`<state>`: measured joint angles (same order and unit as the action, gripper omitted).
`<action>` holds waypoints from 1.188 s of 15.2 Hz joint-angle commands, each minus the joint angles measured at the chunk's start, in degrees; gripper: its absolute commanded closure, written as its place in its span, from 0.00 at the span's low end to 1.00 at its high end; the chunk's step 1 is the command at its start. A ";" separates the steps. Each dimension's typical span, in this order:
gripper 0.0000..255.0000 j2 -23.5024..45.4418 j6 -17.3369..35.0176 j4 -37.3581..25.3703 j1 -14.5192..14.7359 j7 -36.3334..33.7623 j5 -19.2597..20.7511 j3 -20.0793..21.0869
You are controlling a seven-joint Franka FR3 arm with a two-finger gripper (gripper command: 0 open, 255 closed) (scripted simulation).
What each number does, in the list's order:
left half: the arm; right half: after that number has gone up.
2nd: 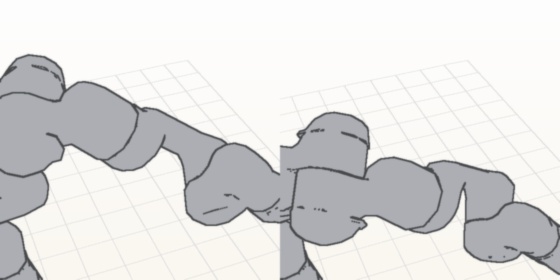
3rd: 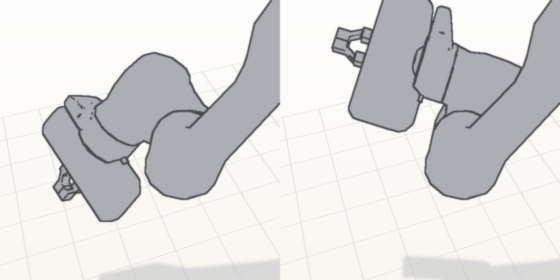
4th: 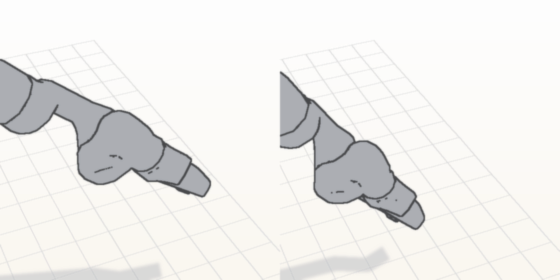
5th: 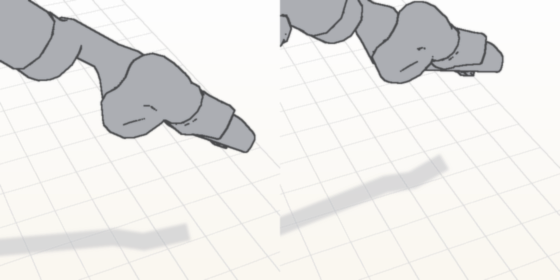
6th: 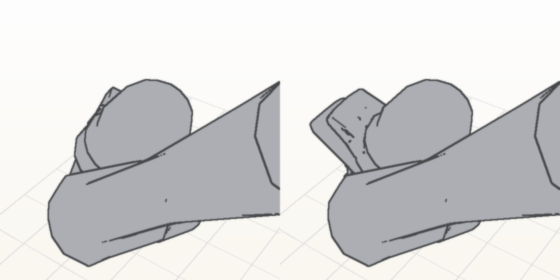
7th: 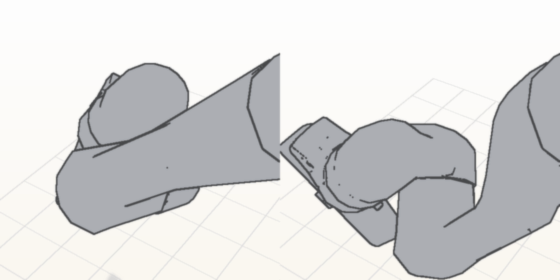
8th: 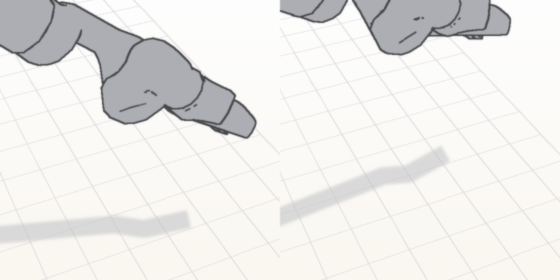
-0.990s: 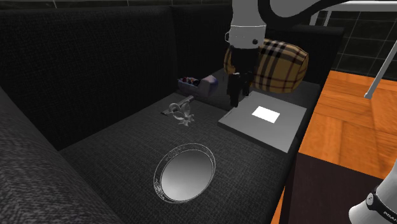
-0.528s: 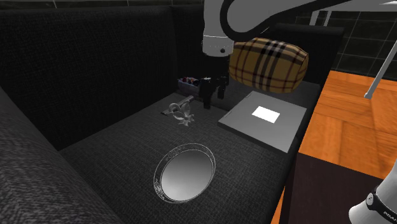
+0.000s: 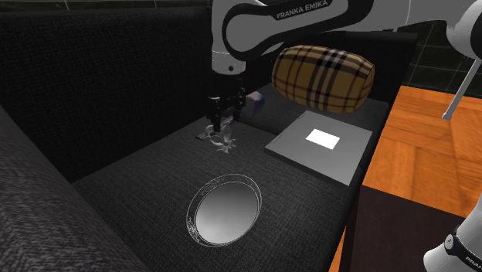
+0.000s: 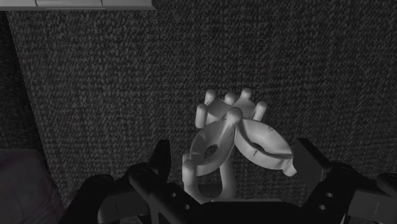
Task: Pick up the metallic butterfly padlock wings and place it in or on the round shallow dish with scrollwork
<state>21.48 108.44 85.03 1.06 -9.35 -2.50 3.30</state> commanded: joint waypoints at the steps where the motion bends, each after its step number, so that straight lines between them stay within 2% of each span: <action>1: 0.00 3.33 -0.01 -3.73 0.18 -0.33 0.06 0.01; 8: 0.00 4.63 5.15 0.14 0.37 -0.30 0.07 0.04; 16: 0.00 4.63 5.15 0.13 0.36 -0.31 0.07 0.05; 17: 1.00 4.63 5.23 0.21 0.36 -0.30 0.07 0.05; 18: 1.00 4.48 5.36 0.49 0.36 -0.30 0.06 0.05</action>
<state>25.50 113.97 84.81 1.77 -9.68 -3.09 3.78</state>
